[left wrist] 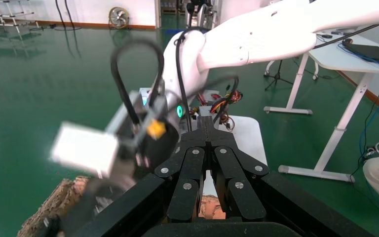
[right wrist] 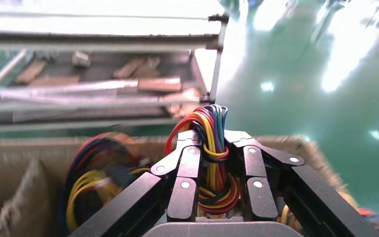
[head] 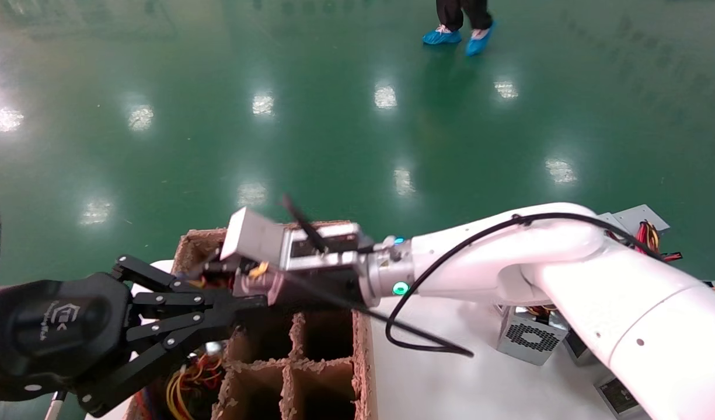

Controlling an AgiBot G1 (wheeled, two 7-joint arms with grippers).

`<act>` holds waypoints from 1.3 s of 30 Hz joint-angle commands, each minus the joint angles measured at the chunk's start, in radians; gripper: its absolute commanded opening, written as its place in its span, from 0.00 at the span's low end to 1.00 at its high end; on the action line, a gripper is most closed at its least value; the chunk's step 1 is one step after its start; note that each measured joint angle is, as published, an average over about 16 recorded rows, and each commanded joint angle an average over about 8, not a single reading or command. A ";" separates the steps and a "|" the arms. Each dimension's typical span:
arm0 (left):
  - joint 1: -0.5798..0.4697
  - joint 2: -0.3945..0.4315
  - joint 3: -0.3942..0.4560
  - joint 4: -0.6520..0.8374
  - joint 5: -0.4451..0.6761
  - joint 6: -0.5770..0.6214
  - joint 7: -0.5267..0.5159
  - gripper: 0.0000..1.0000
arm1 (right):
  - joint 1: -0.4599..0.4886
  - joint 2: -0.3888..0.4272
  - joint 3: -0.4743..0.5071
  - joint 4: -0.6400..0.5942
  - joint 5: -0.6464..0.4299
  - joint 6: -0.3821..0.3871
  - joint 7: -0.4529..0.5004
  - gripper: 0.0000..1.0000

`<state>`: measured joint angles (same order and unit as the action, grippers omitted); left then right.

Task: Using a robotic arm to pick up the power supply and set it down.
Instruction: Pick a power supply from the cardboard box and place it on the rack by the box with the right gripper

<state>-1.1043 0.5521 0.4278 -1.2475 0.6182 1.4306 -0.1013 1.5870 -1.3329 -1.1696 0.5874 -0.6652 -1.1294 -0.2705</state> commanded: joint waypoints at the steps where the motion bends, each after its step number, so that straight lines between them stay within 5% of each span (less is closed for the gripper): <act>1: 0.000 0.000 0.000 0.000 0.000 0.000 0.000 0.00 | 0.002 0.006 0.013 -0.008 0.028 -0.014 0.002 0.00; 29: 0.000 0.000 0.000 0.000 0.000 0.000 0.000 0.00 | 0.027 0.099 0.230 -0.024 0.358 -0.088 0.087 0.00; 39: 0.000 0.000 0.000 0.000 0.000 0.000 0.000 0.00 | 0.030 0.299 0.272 0.080 0.389 -0.060 0.122 0.00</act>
<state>-1.1044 0.5521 0.4278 -1.2475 0.6182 1.4306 -0.1013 1.6091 -1.0179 -0.9000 0.6824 -0.2808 -1.1890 -0.1466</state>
